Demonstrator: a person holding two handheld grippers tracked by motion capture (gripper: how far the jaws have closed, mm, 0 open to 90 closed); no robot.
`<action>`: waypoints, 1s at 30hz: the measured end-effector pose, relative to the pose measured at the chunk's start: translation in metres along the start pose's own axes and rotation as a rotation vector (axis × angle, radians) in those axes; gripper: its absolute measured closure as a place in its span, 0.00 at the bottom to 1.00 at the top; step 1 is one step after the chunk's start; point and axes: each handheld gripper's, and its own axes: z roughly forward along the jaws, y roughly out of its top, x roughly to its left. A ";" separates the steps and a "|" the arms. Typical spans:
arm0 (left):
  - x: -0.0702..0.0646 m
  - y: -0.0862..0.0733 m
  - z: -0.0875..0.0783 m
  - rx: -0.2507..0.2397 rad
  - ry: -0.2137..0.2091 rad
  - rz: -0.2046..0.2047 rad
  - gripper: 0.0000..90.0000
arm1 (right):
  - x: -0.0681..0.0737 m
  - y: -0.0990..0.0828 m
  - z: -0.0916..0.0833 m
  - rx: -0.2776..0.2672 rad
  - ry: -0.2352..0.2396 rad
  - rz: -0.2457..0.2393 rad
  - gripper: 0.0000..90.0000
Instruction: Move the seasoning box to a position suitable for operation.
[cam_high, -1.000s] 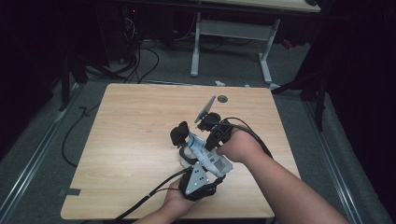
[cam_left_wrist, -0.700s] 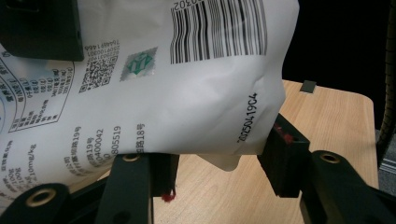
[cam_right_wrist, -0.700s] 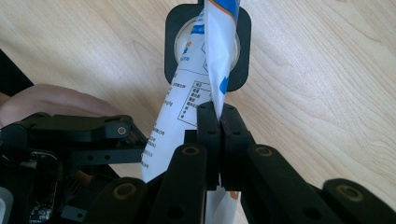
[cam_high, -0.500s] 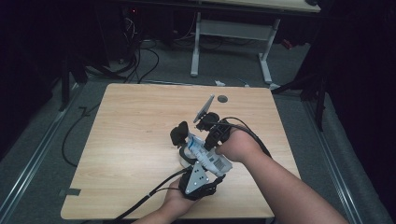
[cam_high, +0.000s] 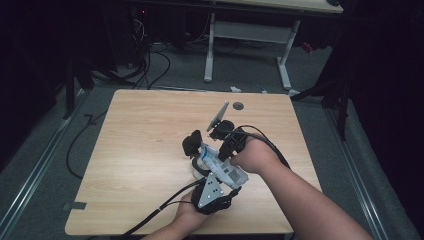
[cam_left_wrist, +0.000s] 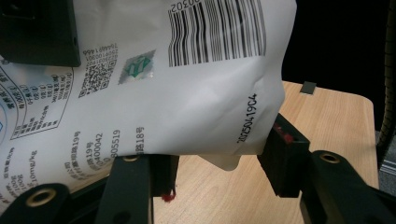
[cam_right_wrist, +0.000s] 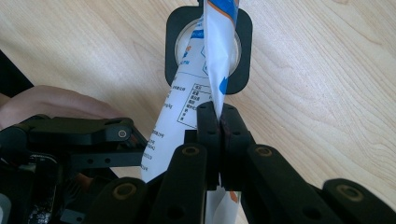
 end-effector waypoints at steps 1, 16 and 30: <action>0.000 0.000 0.000 0.000 0.000 0.000 0.58 | 0.000 0.000 0.000 0.000 0.000 0.000 0.99; 0.000 0.003 0.000 -0.005 -0.001 0.001 0.59 | 0.000 0.000 -0.003 -0.008 0.003 0.007 0.99; 0.001 0.005 0.000 -0.007 0.001 0.007 0.59 | 0.000 0.001 -0.003 -0.007 0.000 0.003 0.99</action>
